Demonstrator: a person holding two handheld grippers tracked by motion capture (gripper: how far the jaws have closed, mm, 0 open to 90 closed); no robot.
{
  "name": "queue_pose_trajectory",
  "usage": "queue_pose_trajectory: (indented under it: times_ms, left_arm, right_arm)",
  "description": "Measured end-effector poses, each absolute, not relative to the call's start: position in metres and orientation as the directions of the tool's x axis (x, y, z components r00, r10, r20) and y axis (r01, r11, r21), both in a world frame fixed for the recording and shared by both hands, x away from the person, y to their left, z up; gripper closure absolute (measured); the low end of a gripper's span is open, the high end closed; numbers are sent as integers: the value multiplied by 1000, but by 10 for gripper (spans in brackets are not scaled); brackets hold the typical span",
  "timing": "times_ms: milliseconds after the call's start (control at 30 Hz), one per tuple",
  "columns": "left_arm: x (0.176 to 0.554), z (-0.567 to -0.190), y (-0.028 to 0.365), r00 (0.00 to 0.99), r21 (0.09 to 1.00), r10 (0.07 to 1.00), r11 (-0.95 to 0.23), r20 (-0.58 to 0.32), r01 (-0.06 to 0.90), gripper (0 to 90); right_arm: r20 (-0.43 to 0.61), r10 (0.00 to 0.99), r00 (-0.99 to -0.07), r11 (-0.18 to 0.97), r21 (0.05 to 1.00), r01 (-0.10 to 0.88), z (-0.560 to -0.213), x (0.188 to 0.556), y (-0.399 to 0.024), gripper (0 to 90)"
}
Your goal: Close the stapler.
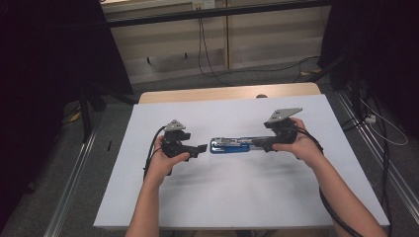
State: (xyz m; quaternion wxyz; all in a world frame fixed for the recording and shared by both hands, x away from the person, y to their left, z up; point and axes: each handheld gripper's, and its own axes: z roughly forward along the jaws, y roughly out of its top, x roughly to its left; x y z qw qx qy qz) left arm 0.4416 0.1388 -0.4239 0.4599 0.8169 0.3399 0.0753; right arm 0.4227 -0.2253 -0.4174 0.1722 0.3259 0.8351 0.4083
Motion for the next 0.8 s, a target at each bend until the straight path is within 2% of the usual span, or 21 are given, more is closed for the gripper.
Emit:
queue_pose_trajectory:
  times_ms: [67,300,467,633,800]
  left_arm:
    - [442,-424,139,754,802,629,-345,-188,487,103]
    - [443,-423,141,749,805,638,-341,-180,484,100]
    - [443,-422,142,746,809,643,-341,-170,479,86]
    - [442,-422,140,750,807,644,-357,-152,470,86]
    - [442,-424,135,748,803,647,-364,-147,473,87]
  right_arm:
    - [-32,693,-720,447,802,395,-418,418,-230,145]
    - [30,769,-639,331,836,437,-424,403,-249,138]
    - [15,798,-603,323,833,449,-427,393,-258,145]
    - [45,822,-567,270,847,458,-428,386,-274,244]
    - [19,850,-526,272,841,468,-432,385,-287,437]
